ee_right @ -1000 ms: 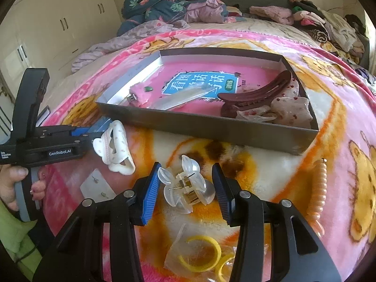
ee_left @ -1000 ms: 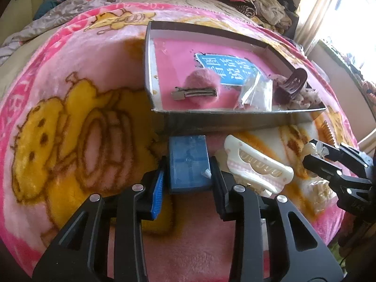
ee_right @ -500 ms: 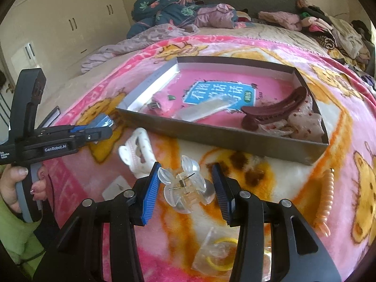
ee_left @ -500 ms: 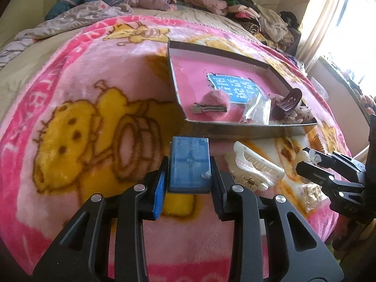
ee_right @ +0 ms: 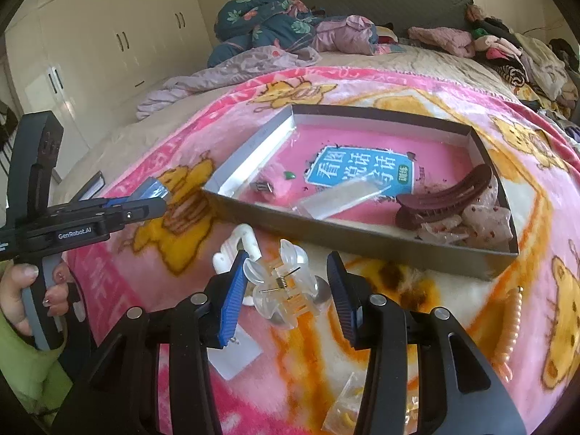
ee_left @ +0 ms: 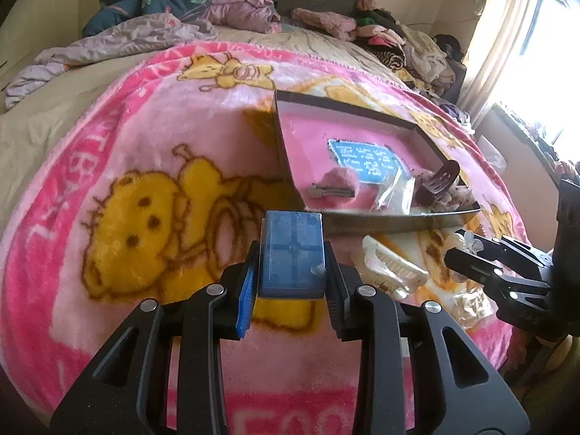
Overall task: Organize jewelry
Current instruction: 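Carry the blue item and claw clip into the grey tray and open both tools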
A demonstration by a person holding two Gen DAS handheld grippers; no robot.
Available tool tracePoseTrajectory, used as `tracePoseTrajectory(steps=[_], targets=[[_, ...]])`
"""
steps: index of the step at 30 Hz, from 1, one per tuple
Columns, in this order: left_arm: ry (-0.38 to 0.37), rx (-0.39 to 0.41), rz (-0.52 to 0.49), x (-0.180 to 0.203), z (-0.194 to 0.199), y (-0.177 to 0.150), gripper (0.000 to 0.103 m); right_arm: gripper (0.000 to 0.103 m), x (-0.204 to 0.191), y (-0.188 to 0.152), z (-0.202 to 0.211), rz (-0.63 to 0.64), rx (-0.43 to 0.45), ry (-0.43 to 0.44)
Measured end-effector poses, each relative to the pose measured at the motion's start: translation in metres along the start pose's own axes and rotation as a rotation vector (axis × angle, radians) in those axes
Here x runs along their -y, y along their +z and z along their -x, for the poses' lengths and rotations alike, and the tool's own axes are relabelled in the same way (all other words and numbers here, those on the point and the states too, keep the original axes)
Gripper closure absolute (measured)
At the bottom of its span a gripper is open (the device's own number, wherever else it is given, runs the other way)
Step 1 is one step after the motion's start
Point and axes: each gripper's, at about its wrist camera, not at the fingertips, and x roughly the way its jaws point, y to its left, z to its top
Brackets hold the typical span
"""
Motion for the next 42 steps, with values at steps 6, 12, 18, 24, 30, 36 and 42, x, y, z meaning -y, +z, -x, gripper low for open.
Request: tracePoseTrajectory(steps=[6,12,18,24,30,36,42], targets=[[-0.006,0.015,-0.018,0.007,0.000,0.012,0.078,0.060,0.004,0.011,0.003,-0.004,0.027,-0.005],[-0.022,0.027,-0.031,0.016,-0.002,0.025,0.078,0.060,0.015,0.022,0.010,-0.020,0.056,-0.028],[-0.035,0.039,-0.052,0.028,-0.006,0.039,0.078,0.060,0.032,0.031,0.020,-0.044,0.090,-0.056],[-0.048,0.034,-0.083,0.042,-0.017,0.050,0.078,0.060,0.051,0.036,0.028,-0.069,0.113,-0.092],[-0.058,0.022,-0.110,0.055,-0.032,0.059,0.078,0.060,0.073,0.038,0.033,-0.099,0.127,-0.128],[-0.072,0.006,-0.132,0.069,-0.047,0.066,0.078,0.060,0.094,0.035,0.038,-0.135,0.140,-0.166],[-0.086,-0.016,-0.155,0.082,-0.064,0.069,0.078,0.060,0.115,0.032,0.042,-0.172,0.150,-0.205]])
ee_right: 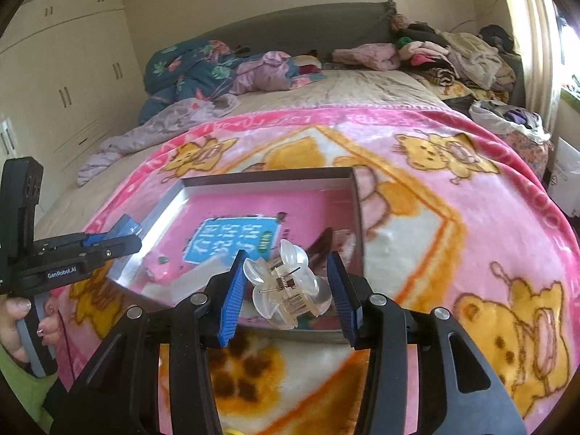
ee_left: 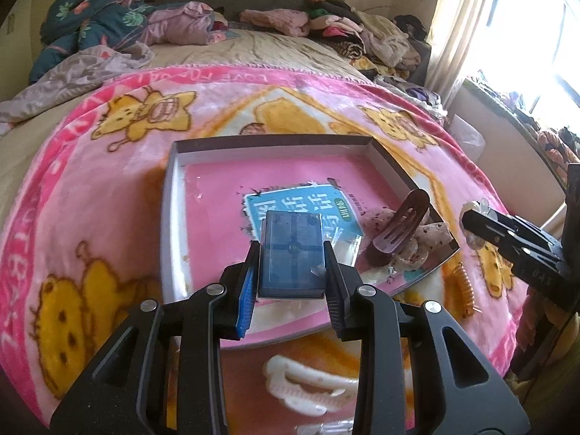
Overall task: Organize jewelry
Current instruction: 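Carry the blue item and claw clip into the grey tray and open both tools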
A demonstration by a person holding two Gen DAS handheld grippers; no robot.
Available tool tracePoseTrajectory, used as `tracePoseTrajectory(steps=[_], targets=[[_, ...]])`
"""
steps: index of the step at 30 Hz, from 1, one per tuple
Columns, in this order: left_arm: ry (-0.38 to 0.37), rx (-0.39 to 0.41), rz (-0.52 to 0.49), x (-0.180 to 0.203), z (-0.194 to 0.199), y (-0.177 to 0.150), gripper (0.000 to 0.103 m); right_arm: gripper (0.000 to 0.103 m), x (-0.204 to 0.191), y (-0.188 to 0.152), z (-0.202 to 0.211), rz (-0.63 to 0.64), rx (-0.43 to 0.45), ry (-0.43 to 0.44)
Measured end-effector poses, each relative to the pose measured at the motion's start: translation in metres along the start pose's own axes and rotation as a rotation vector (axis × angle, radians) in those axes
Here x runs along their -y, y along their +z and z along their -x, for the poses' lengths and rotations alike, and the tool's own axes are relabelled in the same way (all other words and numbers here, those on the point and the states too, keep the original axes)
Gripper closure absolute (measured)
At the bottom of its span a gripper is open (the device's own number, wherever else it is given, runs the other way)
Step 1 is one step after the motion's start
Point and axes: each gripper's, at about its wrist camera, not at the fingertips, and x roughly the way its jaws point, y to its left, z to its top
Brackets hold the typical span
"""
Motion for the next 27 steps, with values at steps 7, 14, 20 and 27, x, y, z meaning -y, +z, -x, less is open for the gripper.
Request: tracePoseTrajectory(steps=[7,14,20,27], targets=[[-0.005,-0.036,-0.021,0.009,-0.023,0.003,0.078,0.060,0.019,-0.001,-0.003,-0.028,-0.002,-0.030],[0.009,-0.067,-0.032,0.008,-0.045,0.008,0.078,0.060,0.025,-0.004,-0.014,-0.032,-0.025,-0.039],[0.028,-0.091,-0.031,0.004,-0.060,0.011,0.078,0.060,0.024,-0.006,-0.029,-0.019,-0.053,-0.037],[0.045,-0.112,-0.026,-0.002,-0.073,0.012,0.078,0.060,0.017,-0.010,-0.047,0.001,-0.081,-0.030]])
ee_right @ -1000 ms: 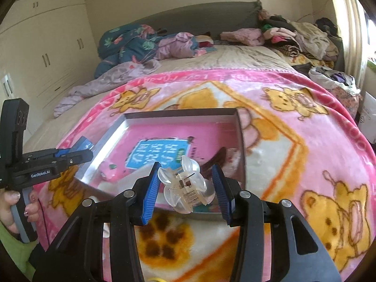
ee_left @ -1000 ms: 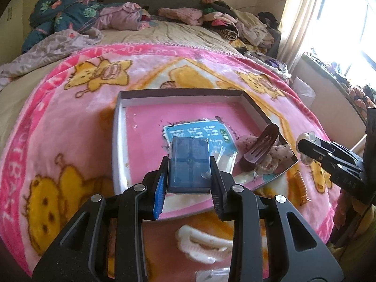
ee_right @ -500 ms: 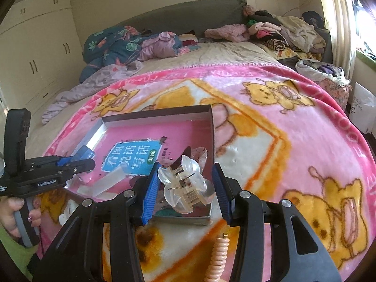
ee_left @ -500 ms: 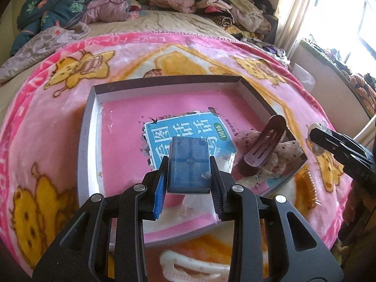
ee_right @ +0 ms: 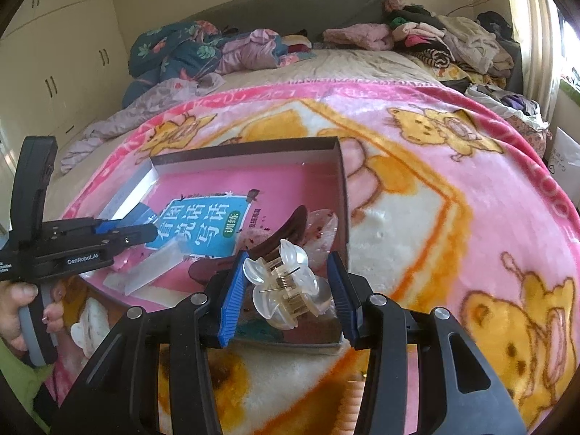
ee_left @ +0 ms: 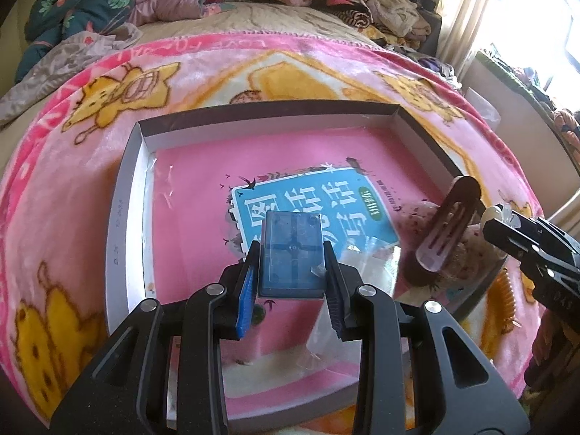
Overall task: Organize jewelry
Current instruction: 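Carry the blue item and claw clip into the grey tray and open both tools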
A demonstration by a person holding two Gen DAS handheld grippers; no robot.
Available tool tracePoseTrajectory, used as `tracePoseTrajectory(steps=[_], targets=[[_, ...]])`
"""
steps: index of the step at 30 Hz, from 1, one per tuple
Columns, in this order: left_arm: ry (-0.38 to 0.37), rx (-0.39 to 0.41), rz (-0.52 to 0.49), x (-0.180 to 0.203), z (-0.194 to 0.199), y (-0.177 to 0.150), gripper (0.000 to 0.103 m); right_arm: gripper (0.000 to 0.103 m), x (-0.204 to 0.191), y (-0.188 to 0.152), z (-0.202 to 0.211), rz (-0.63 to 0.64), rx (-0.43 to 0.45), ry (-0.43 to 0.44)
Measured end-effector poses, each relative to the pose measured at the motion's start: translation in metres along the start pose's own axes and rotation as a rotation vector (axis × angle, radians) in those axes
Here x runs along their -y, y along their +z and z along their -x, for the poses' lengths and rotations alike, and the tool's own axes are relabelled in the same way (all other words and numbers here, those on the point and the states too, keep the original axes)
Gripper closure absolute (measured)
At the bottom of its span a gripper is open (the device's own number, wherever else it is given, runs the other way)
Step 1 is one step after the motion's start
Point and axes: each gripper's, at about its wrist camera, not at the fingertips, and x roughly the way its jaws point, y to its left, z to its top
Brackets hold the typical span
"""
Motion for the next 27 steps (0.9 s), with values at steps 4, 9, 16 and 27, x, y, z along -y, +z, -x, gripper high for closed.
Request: tracePoseTrajectory(steps=[4,9,16,27], targets=[[0.003,-0.007,0.004,-0.002,-0.004,0.000,0.078,0.060,-0.006,-0.002,-0.007,0.006,-0.009,0.013],[0.003,-0.012,0.010,-0.004,-0.008,0.000,0.078,0.060,-0.017,-0.005,-0.013,0.025,-0.019,0.036],[0.005,-0.017,0.012,-0.005,-0.009,-0.001,0.078,0.058,-0.030,-0.010,-0.015,0.041,-0.028,0.063],[0.006,-0.017,0.011,-0.004,-0.009,-0.002,0.078,0.046,-0.029,-0.016,0.004,0.001,-0.013,0.078]])
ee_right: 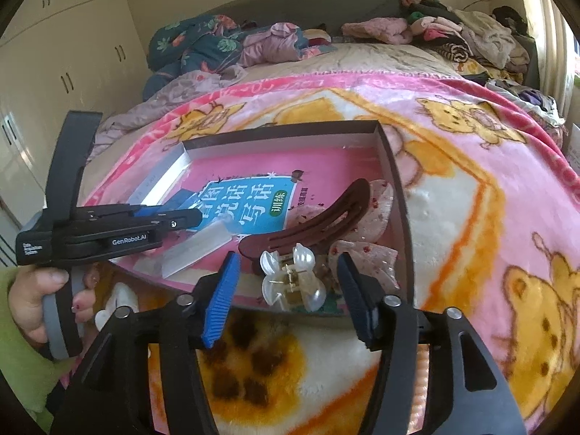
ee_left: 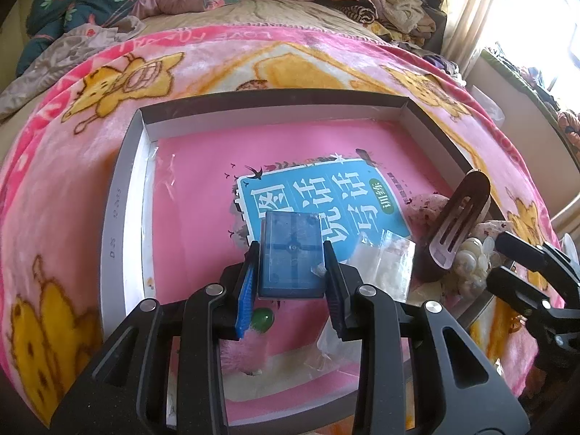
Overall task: Organize jewelry
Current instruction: 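Carry the blue item and claw clip into the grey tray and open both tools, then lift both open tools out of the tray toward the remaining items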
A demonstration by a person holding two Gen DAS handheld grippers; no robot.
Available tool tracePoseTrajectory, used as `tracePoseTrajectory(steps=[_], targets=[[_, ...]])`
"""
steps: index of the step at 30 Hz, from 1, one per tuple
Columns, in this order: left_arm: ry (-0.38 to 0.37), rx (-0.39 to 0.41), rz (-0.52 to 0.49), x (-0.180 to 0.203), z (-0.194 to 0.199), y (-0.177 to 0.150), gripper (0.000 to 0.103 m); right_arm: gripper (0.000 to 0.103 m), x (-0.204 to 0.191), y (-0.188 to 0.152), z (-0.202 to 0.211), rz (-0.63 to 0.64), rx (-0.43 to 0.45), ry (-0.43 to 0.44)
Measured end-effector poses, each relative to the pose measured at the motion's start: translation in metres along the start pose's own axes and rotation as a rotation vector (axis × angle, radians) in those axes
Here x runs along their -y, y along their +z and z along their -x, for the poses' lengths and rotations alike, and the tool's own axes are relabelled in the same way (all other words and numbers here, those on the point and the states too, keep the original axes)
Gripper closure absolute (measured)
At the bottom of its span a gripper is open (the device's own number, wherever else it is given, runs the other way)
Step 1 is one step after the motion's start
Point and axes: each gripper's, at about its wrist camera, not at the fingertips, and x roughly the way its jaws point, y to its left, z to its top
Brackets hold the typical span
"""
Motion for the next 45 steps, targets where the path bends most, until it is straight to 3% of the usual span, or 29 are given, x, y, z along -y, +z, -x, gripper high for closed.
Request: tracePoseTrajectory(steps=[4,12,14,16,21,23,27,45], targets=[[-0.003,0.006,-0.001,0.001,0.003,-0.001,0.067,0.041,0.003,-0.002,0.012,-0.013,0.013,-0.008],[-0.009,0.035,0.000,0.006,0.024,-0.007,0.061,0.034,0.007,-0.007,0.031,-0.041,0.033,-0.021],[-0.009,0.047,0.000,0.008,0.032,-0.009,0.052,0.025,0.008,-0.009,0.037,-0.055,0.042,-0.025],[-0.008,0.057,-0.001,0.009,0.039,-0.011,0.050,0.022,0.010,-0.010,0.042,-0.068,0.053,-0.025],[-0.004,0.085,0.019,0.008,0.058,-0.015,0.034,0.016,0.009,-0.014,0.055,-0.065,0.061,-0.044],[-0.002,0.100,0.037,0.007,0.067,-0.018,0.021,0.015,0.010,-0.016,0.059,-0.066,0.059,-0.050],[0.002,0.114,0.058,0.005,0.080,-0.025,0.013,0.013,0.010,-0.021,0.068,-0.070,0.064,-0.060],[0.004,0.138,0.080,0.007,0.118,-0.079,0.010,0.009,0.000,-0.042,0.109,-0.053,0.109,-0.086]])
